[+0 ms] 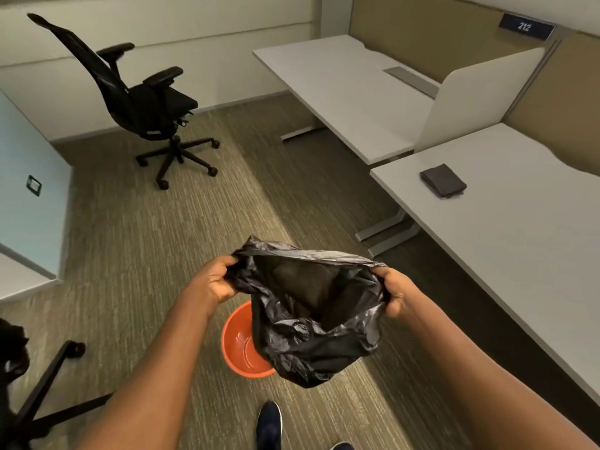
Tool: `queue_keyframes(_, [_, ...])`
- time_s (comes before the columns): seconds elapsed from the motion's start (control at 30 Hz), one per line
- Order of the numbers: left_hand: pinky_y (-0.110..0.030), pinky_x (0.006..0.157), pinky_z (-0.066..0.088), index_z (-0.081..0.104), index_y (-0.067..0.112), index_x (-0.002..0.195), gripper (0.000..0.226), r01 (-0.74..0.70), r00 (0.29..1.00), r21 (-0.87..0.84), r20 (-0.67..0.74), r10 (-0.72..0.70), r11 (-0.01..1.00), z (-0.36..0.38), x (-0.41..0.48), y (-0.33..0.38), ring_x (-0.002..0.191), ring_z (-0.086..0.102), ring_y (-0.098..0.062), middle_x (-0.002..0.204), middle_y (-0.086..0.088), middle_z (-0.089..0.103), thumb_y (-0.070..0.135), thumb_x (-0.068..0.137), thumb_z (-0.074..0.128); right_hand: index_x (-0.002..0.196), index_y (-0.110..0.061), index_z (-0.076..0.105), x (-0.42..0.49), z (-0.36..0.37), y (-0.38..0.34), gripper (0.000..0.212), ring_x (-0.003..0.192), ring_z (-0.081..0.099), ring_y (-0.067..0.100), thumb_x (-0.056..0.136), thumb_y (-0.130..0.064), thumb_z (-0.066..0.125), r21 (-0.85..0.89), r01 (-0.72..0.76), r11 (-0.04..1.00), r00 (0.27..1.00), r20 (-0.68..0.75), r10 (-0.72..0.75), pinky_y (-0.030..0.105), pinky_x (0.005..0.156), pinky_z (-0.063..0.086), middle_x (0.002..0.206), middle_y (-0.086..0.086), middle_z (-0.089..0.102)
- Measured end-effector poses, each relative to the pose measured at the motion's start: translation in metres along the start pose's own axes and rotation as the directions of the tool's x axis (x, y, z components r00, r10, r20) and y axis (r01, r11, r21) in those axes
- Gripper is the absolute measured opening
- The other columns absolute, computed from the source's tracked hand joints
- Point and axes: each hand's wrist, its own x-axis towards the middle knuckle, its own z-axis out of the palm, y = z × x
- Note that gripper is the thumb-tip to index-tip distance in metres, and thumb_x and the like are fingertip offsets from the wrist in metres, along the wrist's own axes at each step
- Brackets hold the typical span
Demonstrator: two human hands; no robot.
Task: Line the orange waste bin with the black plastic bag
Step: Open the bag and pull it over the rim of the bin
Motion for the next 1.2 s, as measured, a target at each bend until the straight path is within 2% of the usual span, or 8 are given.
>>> queue_keyframes(0.37, [-0.036, 0.069, 0.062, 0.076, 0.001, 0.094, 0.036, 0.171, 0.962, 0.456, 0.116, -0.249, 0.873, -0.044, -0.006, 0.002, 0.069, 0.076, -0.029, 0.083, -0.018, 0.078, 0.033, 0.097, 0.058, 0.134, -0.005, 0.065, 0.002, -0.047, -0.047, 0.056, 0.092, 0.074, 0.036, 0.089, -0.039, 0.066, -0.319, -0.04, 0.947, 0.945, 0.297, 0.14, 0.045, 0.08, 0.062, 0.119, 0.021, 0.072])
queue_keyframes(0.47, [-0.033, 0.077, 0.056, 0.067, -0.002, 0.118, 0.035, 0.112, 0.994, 0.915, -0.1, -0.051, 0.388, -0.02, -0.01, -0.01, 0.095, 0.074, -0.03, 0.111, -0.023, 0.075, 0.027, 0.1, 0.056, 0.125, -0.009, 0.073, 0.0, -0.046, -0.048, 0.052, 0.098, 0.073, 0.037, 0.083, -0.04, 0.07, -0.299, -0.007, 0.954, 0.908, 0.398, 0.132, 0.047, 0.086, 0.06, 0.121, 0.02, 0.072])
queue_keyframes(0.57, [-0.036, 0.106, 0.043, 0.035, 0.012, 0.155, 0.073, -0.097, 0.948, 0.995, 0.101, 0.302, -0.029, 0.009, -0.019, -0.02, 0.139, 0.047, -0.034, 0.155, -0.018, 0.043, 0.026, 0.091, 0.067, 0.124, -0.012, 0.074, -0.004, -0.034, -0.045, 0.048, 0.102, 0.072, 0.037, 0.083, -0.037, 0.068, -0.283, 0.015, 0.959, 0.878, 0.463, 0.123, 0.051, 0.092, 0.058, 0.121, 0.019, 0.073])
queue_keyframes(0.77, [-0.029, 0.101, 0.048, 0.062, 0.031, 0.129, 0.057, -0.658, 0.752, 0.711, 0.604, 0.263, 0.249, 0.085, -0.024, -0.055, 0.114, 0.064, -0.003, 0.124, 0.01, 0.068, 0.047, 0.078, 0.08, 0.114, -0.009, 0.077, -0.013, -0.004, -0.054, 0.043, 0.102, 0.074, 0.032, 0.085, -0.038, 0.067, -0.323, 0.059, 0.944, 0.812, 0.566, 0.144, 0.047, 0.097, 0.057, 0.115, 0.017, 0.076])
queue_keyframes(0.83, [-0.034, 0.085, 0.054, 0.07, 0.029, 0.097, 0.011, -0.626, 0.777, 0.717, 0.542, 0.32, 0.305, 0.101, -0.014, -0.064, 0.086, 0.07, -0.005, 0.093, 0.01, 0.075, 0.035, 0.088, 0.073, 0.112, -0.007, 0.077, -0.02, 0.001, -0.063, 0.046, 0.101, 0.074, 0.031, 0.083, -0.042, 0.072, -0.367, 0.108, 0.924, 0.814, 0.566, 0.13, 0.046, 0.098, 0.057, 0.113, 0.016, 0.077])
queue_keyframes(0.97, [-0.044, 0.093, 0.055, 0.075, 0.02, 0.097, 0.014, -0.454, 0.887, 0.631, 0.255, 0.385, 0.629, 0.117, 0.0, -0.068, 0.097, 0.074, -0.028, 0.099, -0.008, 0.079, 0.025, 0.096, 0.063, 0.13, -0.017, 0.065, -0.049, 0.001, -0.079, 0.078, 0.111, 0.069, 0.024, 0.075, -0.071, 0.073, -0.677, 0.409, 0.612, 0.911, 0.341, -0.232, 0.044, 0.104, 0.053, 0.123, 0.004, 0.072])
queue_keyframes(1.03, [-0.049, 0.097, 0.055, 0.075, 0.013, 0.107, 0.02, -0.382, 0.918, 0.549, 0.138, 0.371, 0.743, 0.119, 0.001, -0.066, 0.1, 0.073, -0.031, 0.103, -0.011, 0.078, 0.024, 0.097, 0.061, 0.144, -0.022, 0.05, -0.068, -0.004, -0.077, 0.1, 0.116, 0.063, 0.021, 0.068, -0.085, 0.065, -0.791, 0.493, 0.362, 0.81, 0.266, -0.523, 0.043, 0.099, 0.053, 0.129, 0.001, 0.062])
queue_keyframes(1.2, [-0.05, 0.093, 0.057, 0.071, 0.012, 0.098, 0.018, -0.294, 0.953, 0.299, 0.017, 0.303, 0.908, 0.131, -0.002, -0.065, 0.1, 0.072, -0.034, 0.104, -0.017, 0.076, 0.021, 0.1, 0.055, 0.154, -0.027, 0.032, -0.091, -0.008, -0.025, 0.114, 0.124, 0.058, 0.023, 0.066, -0.097, 0.051, -0.815, 0.503, 0.289, 0.645, 0.131, -0.753, 0.051, 0.1, 0.054, 0.142, 0.005, 0.053])
